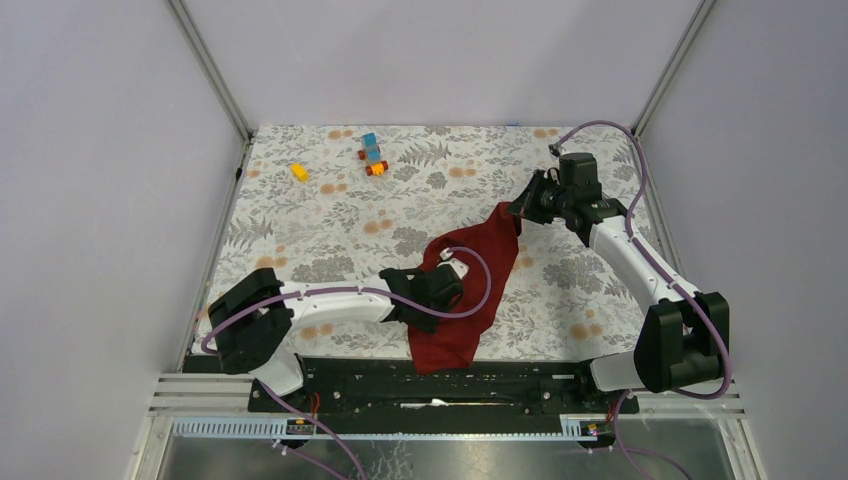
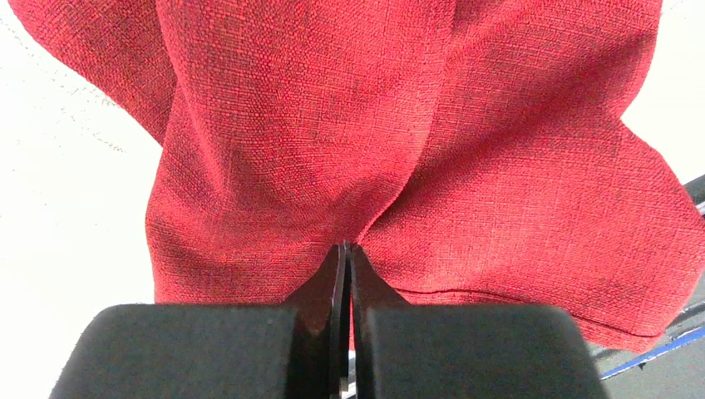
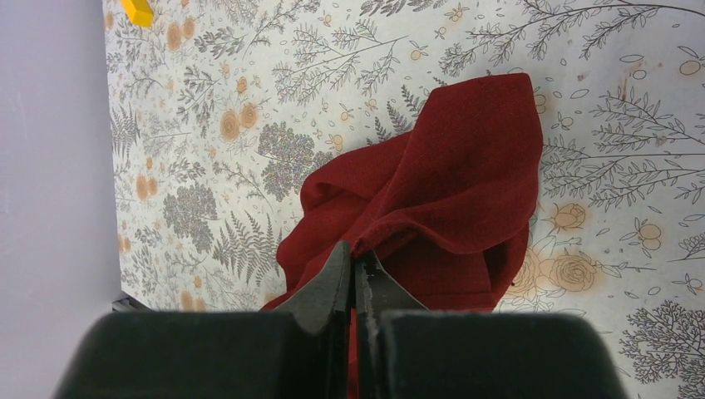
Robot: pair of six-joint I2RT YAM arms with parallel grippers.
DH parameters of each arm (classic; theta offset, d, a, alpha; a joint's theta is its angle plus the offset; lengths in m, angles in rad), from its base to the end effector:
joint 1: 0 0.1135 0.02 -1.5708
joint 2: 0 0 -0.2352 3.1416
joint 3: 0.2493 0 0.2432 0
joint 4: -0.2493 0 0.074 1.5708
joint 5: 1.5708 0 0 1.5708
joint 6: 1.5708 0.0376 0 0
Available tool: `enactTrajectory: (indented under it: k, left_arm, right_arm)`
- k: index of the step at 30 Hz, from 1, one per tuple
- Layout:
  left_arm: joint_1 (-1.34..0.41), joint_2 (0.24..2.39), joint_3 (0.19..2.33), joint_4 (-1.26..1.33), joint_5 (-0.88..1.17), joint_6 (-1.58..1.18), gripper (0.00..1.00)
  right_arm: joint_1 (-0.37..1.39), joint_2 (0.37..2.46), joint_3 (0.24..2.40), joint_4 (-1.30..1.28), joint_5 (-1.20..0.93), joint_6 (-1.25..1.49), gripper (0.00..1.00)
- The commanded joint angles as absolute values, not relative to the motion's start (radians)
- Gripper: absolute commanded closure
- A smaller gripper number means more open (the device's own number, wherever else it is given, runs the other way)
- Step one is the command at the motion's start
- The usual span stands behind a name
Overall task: Fold the napkin into a case and place the utensils inside
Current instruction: Pick up the crumpled napkin from the center of the board.
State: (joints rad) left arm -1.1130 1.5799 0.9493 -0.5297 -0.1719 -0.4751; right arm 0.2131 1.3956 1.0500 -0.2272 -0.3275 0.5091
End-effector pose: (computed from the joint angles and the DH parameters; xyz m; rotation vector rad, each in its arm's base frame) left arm 0.1349 -0.2593 0.1564 0.8076 2.6012 -0.2399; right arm 0.3035 0.0781 0.2623 0.1285 2.2058 0.7639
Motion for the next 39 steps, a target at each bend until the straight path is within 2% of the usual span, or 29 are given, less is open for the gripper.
enactTrajectory:
  k: [1, 3, 6, 11, 18, 24, 25, 27, 30, 36, 39]
  left_arm:
    - [-1.118, 1.55, 0.958, -0.482, -0.202, -0.442, 1.0]
    - [-1.118, 1.562, 0.968, -0.498, -0.195, -0.445, 1.0]
    - [-1.118, 1.582, 0.966, -0.505, -0.189, -0.454, 0.81]
    - [-1.12, 1.602, 0.954, -0.503, -0.208, -0.457, 0.65]
    - [-1.121, 1.645, 0.948, -0.498, -0.215, -0.454, 0.59]
    - [-1.121, 1.674, 0.908, -0.484, -0.234, -0.448, 0.6]
    - [-1.121, 1.678, 0.899, -0.474, -0.235, -0.445, 0.64]
    - [-1.121, 1.679, 0.894, -0.468, -0.259, -0.434, 0.81]
    - [-1.121, 1.611, 0.917, -0.505, -0.353, -0.415, 0.99]
    - [-1.12, 1.413, 1.106, -0.683, -0.576, -0.299, 1.0]
    - [-1.12, 1.328, 1.244, -0.756, -0.586, -0.208, 1.0]
  right_arm:
    - [0.213, 1.392, 1.066, -0.197, -0.345, 0.504, 1.0]
    - [0.213, 1.395, 1.065, -0.196, -0.343, 0.503, 1.0]
    - [0.213, 1.399, 1.06, -0.19, -0.345, 0.505, 1.0]
    - [0.213, 1.401, 1.055, -0.184, -0.349, 0.506, 1.0]
    - [0.213, 1.405, 1.051, -0.18, -0.35, 0.505, 1.0]
    - [0.213, 1.405, 1.048, -0.179, -0.346, 0.506, 1.0]
    - [0.213, 1.405, 1.049, -0.179, -0.347, 0.508, 1.0]
    - [0.213, 1.403, 1.054, -0.179, -0.35, 0.512, 1.0]
    - [0.213, 1.395, 1.078, -0.198, -0.348, 0.51, 1.0]
    - [0.214, 1.337, 1.212, -0.319, -0.336, 0.5, 1.0]
    - [0.214, 1.272, 1.263, -0.368, -0.324, 0.504, 1.0]
